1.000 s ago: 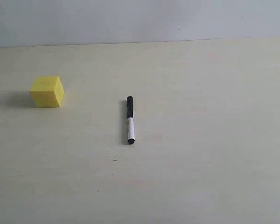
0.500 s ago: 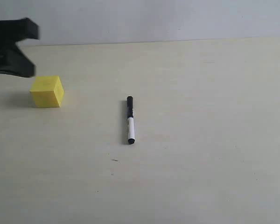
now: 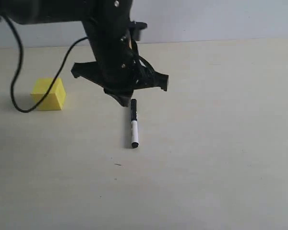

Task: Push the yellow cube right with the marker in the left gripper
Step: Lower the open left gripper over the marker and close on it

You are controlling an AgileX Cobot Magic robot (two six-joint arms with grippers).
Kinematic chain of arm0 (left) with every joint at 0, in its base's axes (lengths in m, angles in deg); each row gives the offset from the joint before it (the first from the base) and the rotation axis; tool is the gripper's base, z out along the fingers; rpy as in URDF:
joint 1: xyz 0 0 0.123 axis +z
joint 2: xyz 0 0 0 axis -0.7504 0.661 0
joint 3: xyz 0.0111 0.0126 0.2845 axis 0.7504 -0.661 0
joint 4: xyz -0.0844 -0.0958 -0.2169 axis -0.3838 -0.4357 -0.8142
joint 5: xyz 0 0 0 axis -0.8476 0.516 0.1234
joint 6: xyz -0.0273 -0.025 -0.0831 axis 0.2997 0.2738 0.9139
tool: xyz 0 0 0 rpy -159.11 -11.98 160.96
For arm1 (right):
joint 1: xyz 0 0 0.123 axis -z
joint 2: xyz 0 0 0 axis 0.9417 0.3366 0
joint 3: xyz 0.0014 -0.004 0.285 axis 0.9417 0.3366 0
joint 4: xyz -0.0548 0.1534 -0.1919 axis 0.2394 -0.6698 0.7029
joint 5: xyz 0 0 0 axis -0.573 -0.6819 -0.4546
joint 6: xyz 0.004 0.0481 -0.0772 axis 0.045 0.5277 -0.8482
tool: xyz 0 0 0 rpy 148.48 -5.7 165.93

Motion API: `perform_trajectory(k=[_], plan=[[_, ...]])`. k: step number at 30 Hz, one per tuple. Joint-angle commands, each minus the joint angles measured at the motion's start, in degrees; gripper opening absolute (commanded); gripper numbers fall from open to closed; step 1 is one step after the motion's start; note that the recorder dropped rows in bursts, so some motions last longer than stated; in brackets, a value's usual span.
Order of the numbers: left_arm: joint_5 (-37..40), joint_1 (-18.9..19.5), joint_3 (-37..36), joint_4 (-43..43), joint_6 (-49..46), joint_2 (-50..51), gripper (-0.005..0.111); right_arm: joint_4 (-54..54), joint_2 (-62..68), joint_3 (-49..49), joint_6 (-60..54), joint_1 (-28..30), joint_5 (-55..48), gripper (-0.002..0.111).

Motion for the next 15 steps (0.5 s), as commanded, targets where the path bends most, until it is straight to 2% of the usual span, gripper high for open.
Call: perform_trajectory(k=[1, 4, 9, 11, 15], plan=[[2.71, -0.26, 4.1, -1.67, 0.49, 6.15, 0.003, 0.03, -0.34, 0.24, 0.1, 0.17, 0.43, 0.0], [2.38, -0.26, 5.06, -3.05, 0.49, 8.62, 0.015, 0.03, -0.34, 0.24, 0.1, 0.17, 0.43, 0.0], [1.84, -0.26, 5.35, -3.16, 1.12, 10.46, 0.045, 0.03, -0.34, 0.24, 0.1, 0.17, 0.43, 0.0], [1.38, -0.26, 5.35, -3.16, 1.43, 10.91, 0.05, 0.03, -0.34, 0.24, 0.1, 0.17, 0.43, 0.0], [0.94, -0.26, 5.35, -3.16, 2.65, 11.99, 0.05, 0.03, -0.34, 0.24, 0.1, 0.17, 0.43, 0.0]])
